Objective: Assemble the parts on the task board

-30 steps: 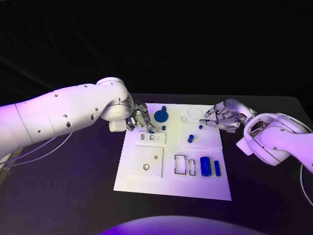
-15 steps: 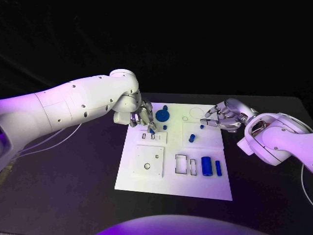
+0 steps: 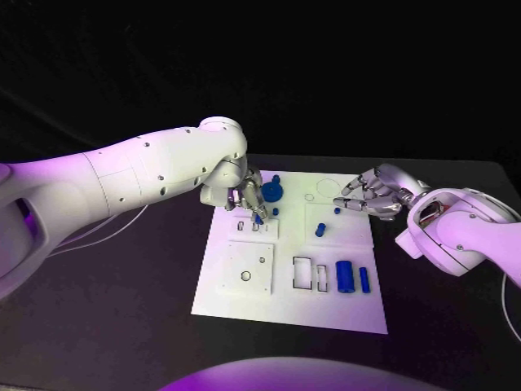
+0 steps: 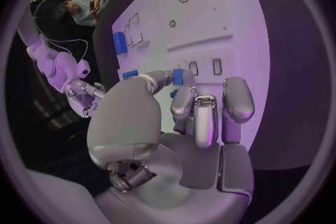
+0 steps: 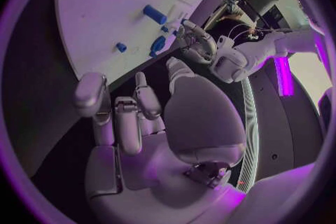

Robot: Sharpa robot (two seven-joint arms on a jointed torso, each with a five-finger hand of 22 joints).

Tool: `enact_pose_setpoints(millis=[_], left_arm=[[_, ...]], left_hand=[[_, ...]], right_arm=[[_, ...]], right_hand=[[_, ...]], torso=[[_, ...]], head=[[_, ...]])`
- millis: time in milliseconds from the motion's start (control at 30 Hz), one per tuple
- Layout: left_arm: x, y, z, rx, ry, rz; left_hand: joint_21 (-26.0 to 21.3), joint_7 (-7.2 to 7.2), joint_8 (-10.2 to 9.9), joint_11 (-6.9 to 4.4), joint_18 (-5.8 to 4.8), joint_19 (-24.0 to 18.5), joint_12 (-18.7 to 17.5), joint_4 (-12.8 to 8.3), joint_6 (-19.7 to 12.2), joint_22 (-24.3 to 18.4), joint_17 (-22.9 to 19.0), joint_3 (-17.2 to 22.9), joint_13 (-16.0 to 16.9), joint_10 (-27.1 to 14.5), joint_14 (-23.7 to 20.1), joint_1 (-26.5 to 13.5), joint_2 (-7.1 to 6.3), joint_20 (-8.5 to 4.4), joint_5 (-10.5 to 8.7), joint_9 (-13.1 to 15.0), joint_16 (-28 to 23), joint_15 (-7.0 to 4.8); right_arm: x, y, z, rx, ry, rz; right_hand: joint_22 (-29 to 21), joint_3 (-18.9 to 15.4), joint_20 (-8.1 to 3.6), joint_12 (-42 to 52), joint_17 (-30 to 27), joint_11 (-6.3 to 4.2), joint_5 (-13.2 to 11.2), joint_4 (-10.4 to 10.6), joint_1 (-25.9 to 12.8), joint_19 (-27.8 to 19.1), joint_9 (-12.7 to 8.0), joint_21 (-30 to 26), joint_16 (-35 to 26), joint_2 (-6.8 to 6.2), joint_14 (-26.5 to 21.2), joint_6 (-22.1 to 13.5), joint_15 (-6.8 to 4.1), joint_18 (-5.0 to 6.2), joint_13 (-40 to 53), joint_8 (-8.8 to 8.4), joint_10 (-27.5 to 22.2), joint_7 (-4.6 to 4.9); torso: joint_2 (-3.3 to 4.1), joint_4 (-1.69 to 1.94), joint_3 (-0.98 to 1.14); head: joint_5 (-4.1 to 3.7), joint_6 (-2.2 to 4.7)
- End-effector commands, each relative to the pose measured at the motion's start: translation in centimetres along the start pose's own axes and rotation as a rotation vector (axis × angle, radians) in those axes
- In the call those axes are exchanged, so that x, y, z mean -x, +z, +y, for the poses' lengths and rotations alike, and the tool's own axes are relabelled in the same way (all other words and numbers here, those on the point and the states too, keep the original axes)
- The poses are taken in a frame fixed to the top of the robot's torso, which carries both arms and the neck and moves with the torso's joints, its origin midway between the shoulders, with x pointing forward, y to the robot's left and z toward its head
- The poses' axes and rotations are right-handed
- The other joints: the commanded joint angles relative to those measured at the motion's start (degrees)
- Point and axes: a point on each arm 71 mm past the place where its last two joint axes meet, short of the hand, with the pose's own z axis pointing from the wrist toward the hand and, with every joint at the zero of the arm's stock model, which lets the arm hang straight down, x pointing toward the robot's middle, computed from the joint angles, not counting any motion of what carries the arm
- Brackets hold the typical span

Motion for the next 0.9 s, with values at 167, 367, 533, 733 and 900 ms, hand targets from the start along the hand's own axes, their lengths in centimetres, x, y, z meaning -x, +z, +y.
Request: enact_pose_setpoints(millis=[167,367,533,733,900], left_arm=[[-0.05,0.23,-0.53,0.021,0.026,-0.004],[-0.12,0.3,-0.54,0.027,0.039,0.0],[-0.23,0.36,-0.5,0.034,0.06,0.018],[-0.32,0.52,-0.34,0.042,0.07,0.027],[-0.38,0.57,-0.18,0.047,0.074,0.034]], left_hand=[[0.26,-0.18,0.24,0.01,-0.53,0.38,0.31,-13.39,0.59,0.2,15.1,12.29,0.12,0.3,6.16,-0.88,0.15,-0.14,2.22,0.17,0.21,0.38],[0.25,-0.19,0.31,0.03,-0.53,0.37,0.42,-13.68,0.66,0.24,15.1,12.2,0.23,0.35,6.16,-1.05,0.19,-0.14,2.91,0.22,0.21,0.38],[0.17,-0.18,0.26,0.04,-0.5,0.31,0.31,-13.8,0.64,0.2,15.1,12.09,0.07,0.31,6.16,-1.2,0.33,-0.14,2.66,0.2,0.21,0.39],[0.16,-0.17,0.25,0.04,-0.5,0.31,0.35,-13.82,0.63,0.21,15.1,12.07,0.12,0.33,6.16,-1.23,0.37,-0.13,2.58,0.2,0.21,0.39],[0.16,-0.17,0.25,0.04,-0.5,0.31,0.35,-13.82,0.63,0.21,15.1,12.07,0.12,0.33,6.16,-1.23,0.37,-0.13,2.58,0.2,0.21,0.39]], right_arm=[[-0.17,0.05,0.12,0.004,-0.013,0.009],[-0.19,0.1,0.13,0.004,-0.013,0.01],[-0.24,0.15,0.2,0.006,-0.013,0.011],[-0.24,0.15,0.25,0.009,-0.012,0.008],[-0.19,0.14,0.26,0.011,-0.011,0.002]], right_hand=[[-0.04,-0.31,-0.06,-0.22,9.61,-0.1,0.61,-0.16,0.55,-0.19,0.07,-0.37,-0.39,0.43,4.58,-0.54,-0.07,0.3,-0.07,0.27,-0.33,-0.07],[-0.02,-0.3,-0.06,-0.22,9.61,-0.11,0.74,-0.15,0.61,-0.18,0.08,-0.35,-0.39,0.45,4.57,-0.56,-0.07,0.29,-0.07,0.28,-0.33,-0.07],[-0.01,-0.3,-0.07,-0.23,9.64,-0.11,0.87,-0.15,0.65,-0.17,0.09,-0.35,-0.38,0.48,4.58,-0.57,-0.07,0.29,-0.09,0.28,-0.34,-0.07],[0.01,-0.28,-0.07,-0.2,9.59,-0.11,0.99,-0.13,0.69,-0.15,0.1,-0.34,-0.4,0.54,4.57,-0.56,-0.07,0.29,-0.05,0.3,-0.32,-0.07],[0.01,-0.28,-0.07,-0.2,9.59,-0.11,0.99,-0.13,0.69,-0.15,0.1,-0.34,-0.4,0.54,4.57,-0.56,-0.07,0.29,-0.05,0.3,-0.32,-0.07]], torso=[[0.12,-0.12,0.0],[0.05,0.02,0.06],[0.03,0.03,0.0],[0.06,-0.03,-0.01],[0.0,-0.02,-0.03]], head=[[0.1,-0.12],[-0.02,-0.39],[-0.04,-0.43],[0.04,-0.46],[0.01,-0.5]])
